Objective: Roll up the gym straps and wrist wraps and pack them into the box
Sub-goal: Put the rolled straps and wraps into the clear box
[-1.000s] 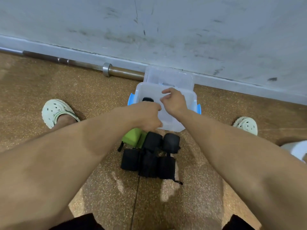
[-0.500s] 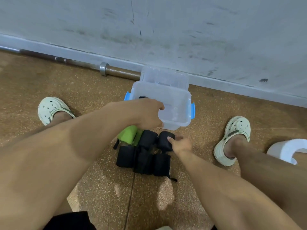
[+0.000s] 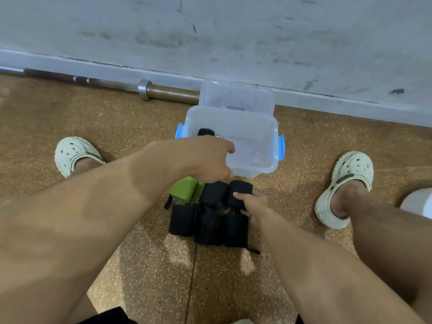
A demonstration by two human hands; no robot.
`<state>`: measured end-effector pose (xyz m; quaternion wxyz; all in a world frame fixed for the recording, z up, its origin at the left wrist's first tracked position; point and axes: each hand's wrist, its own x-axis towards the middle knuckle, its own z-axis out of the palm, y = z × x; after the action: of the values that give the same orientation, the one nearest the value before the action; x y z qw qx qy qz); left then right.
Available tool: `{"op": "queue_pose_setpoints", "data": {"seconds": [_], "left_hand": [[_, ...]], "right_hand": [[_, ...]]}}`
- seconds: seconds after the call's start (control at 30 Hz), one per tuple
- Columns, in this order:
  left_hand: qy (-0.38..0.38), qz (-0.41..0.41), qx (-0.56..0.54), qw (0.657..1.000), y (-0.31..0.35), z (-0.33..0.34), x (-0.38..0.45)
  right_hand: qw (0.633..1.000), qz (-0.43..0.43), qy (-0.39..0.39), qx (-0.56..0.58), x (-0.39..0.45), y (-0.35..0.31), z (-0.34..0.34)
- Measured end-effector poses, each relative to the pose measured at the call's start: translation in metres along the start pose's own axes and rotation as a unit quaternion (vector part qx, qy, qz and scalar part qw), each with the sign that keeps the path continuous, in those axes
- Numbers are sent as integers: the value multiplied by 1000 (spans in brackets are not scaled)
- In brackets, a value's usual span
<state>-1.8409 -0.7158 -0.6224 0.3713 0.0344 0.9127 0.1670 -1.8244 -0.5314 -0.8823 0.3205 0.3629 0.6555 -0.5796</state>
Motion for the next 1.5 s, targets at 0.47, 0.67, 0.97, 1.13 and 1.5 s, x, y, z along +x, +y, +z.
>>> {"op": "queue_pose_setpoints", "data": {"seconds": [0.47,0.67,0.97,1.13,1.5], "left_hand": [[35,8,-27,999,-16,-6,-16],[83,-19,-44,995,-32,-15,-20],[89,4,-58,994,-45,-9,-5],[26,-17,28,999,-53,10,6],[15,-19,25,999,-59,19,34]], "right_hand": [[927,-149,-223,-261,-97,-79,-46],[923,-268,-169,-221,-109,-118,-10],[942,-261,-1,-210,-36,-147,46],[964,-187,18,-190,19,-151,64],[996,-66,12,-63,94,-131,97]]}}
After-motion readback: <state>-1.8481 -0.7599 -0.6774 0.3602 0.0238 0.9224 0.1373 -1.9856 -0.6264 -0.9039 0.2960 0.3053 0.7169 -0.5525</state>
